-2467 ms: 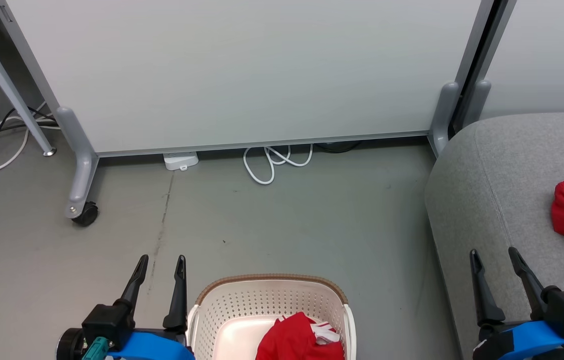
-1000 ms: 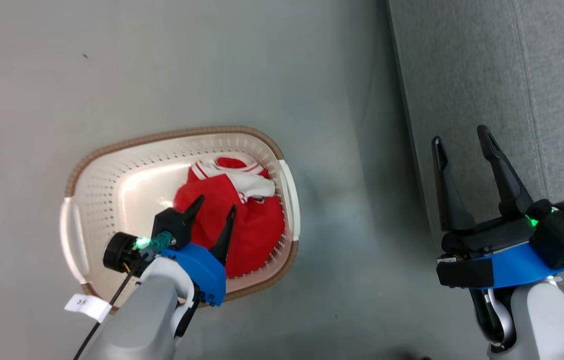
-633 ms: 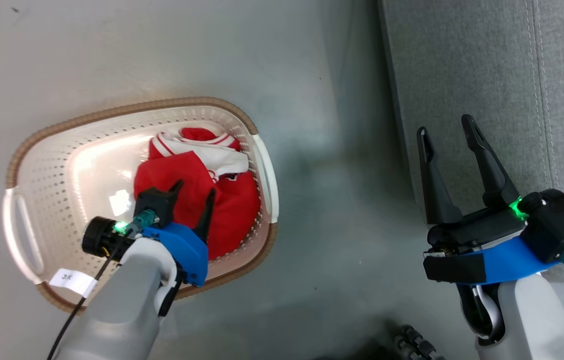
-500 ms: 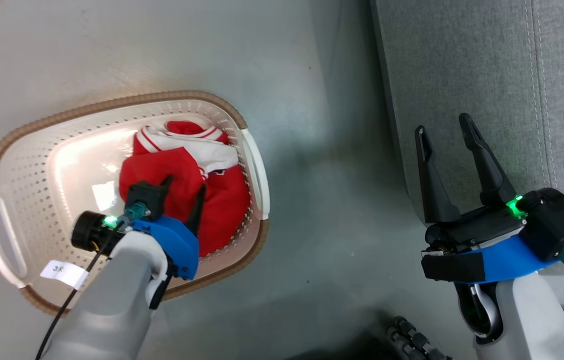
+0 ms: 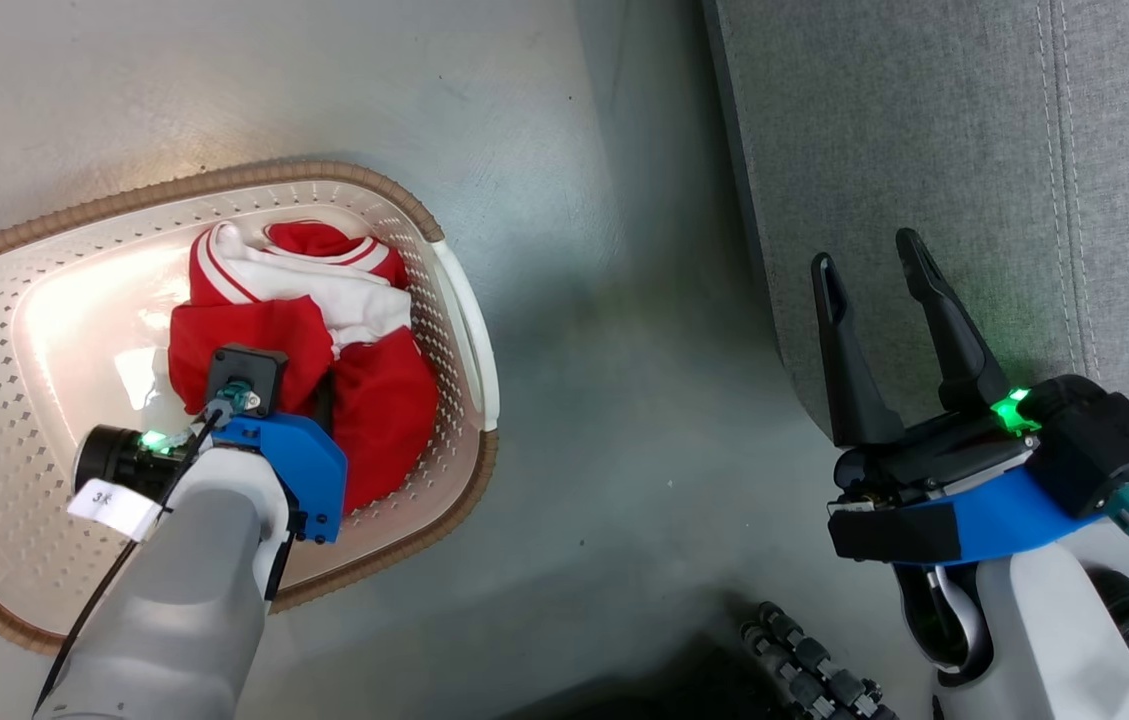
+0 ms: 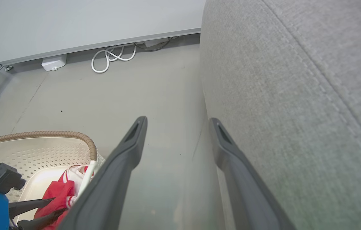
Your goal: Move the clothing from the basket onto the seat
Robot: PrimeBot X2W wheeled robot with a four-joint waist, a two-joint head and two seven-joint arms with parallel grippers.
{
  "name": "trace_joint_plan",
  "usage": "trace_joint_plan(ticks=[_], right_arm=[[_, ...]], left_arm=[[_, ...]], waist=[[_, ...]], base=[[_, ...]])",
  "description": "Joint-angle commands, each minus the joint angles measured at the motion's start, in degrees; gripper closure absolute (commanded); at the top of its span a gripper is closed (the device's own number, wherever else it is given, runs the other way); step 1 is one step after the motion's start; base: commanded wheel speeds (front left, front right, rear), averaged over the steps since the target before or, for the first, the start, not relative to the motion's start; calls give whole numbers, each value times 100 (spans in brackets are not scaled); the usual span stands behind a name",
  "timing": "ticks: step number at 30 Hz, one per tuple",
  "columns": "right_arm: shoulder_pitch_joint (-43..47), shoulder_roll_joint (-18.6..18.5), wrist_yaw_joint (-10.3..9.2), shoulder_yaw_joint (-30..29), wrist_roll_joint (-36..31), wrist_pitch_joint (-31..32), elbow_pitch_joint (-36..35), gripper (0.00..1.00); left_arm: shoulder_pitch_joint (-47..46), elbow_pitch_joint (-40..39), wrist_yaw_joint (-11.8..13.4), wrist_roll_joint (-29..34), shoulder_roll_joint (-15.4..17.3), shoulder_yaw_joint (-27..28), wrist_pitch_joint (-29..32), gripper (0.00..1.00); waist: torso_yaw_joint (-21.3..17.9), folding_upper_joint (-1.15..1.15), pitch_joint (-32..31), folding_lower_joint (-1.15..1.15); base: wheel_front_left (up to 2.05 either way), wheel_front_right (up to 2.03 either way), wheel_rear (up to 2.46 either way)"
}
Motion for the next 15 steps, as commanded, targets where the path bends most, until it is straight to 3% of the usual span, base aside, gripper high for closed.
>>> trace_joint_plan(ticks=[1,3,4,6,15], right_arm=[[-123,6,3,-5,37,-28,-4,0],[-122,6,3,-23,49,-29,-32,0],[-111,6,3,-31,53,-30,-43,0],[-101,6,3,-37,65,-31,-49,0],[-117,6,3,-48,30,-31,-77,0]], left_arm=[[-110,34,35,34,30,-27,24,0],[-138,85,58,28,29,-42,69,0],[-162,103,71,31,29,-52,80,28],[-197,126,83,35,21,-72,88,100],[-213,211,-14,-25,-18,-135,61,100]], waist=[[-9,0,9,0],[-9,0,19,0],[-4,0,22,0],[8,0,21,0],[60,0,-10,0]], base=[[0,0,0],[0,0,0],[0,0,0],[0,0,0],[0,0,0]])
